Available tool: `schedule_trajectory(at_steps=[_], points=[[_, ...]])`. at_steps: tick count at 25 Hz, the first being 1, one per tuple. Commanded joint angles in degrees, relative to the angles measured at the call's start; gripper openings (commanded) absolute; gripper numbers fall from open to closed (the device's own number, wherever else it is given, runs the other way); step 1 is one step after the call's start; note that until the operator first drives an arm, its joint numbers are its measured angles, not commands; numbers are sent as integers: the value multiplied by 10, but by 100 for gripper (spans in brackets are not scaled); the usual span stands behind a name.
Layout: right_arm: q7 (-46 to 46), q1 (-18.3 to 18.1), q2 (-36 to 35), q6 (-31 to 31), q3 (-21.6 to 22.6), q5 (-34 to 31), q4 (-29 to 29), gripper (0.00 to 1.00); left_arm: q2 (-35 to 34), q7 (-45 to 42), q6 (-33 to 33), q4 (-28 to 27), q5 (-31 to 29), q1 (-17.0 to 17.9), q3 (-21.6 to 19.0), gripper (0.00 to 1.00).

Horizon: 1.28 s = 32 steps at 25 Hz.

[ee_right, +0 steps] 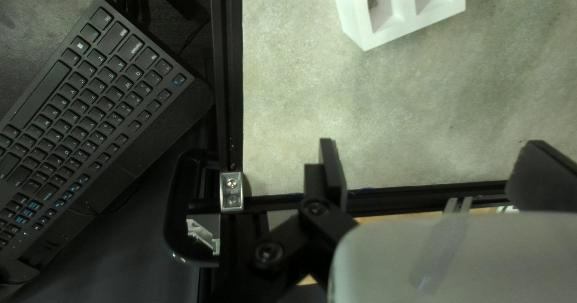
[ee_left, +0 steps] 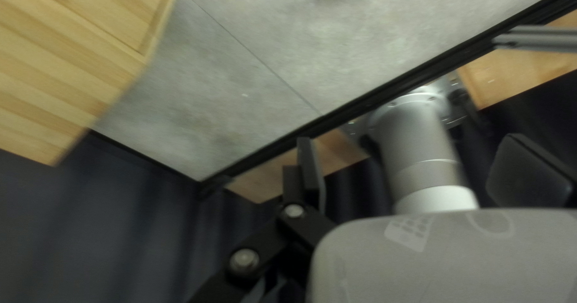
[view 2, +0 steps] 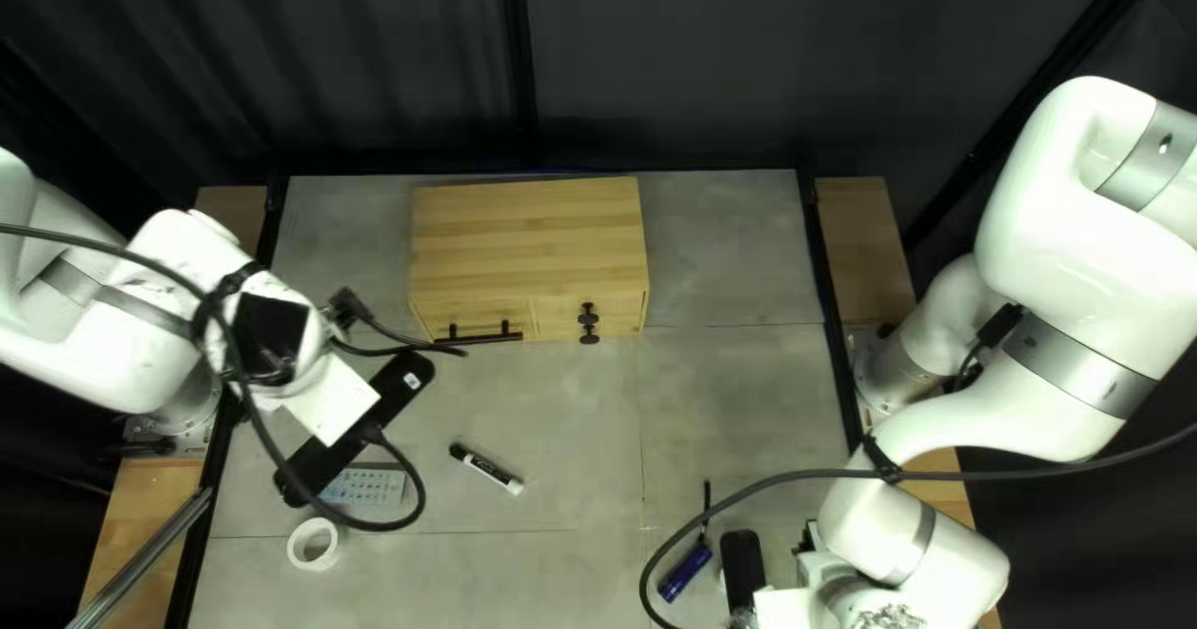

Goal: Open drawers and place objects into drawer and close

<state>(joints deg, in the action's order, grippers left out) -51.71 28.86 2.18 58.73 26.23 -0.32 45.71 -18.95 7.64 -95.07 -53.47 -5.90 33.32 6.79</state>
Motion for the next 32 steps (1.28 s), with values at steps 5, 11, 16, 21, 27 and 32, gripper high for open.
schedule_trajectory(at_steps=[5, 11, 16, 21, 27, 32], points=[[0, 0, 0, 0, 0, 0, 0, 100, 116, -65, 58, -58, 52, 100, -113, 100], [0, 0, 0, 0, 0, 0, 0, 100, 174, -73, 100, -66, 52, 143, -157, 100], [0, 0, 0, 0, 0, 0, 0, 100, 200, -79, 121, -77, 63, 165, -179, 100], [0, 0, 0, 0, 0, 0, 0, 100, 197, -81, 126, -69, 71, 167, -182, 100], [0, 0, 0, 0, 0, 0, 0, 100, 197, -81, 126, -69, 71, 167, -182, 100], [0, 0, 0, 0, 0, 0, 0, 100, 197, -81, 126, -69, 71, 167, -182, 100]])
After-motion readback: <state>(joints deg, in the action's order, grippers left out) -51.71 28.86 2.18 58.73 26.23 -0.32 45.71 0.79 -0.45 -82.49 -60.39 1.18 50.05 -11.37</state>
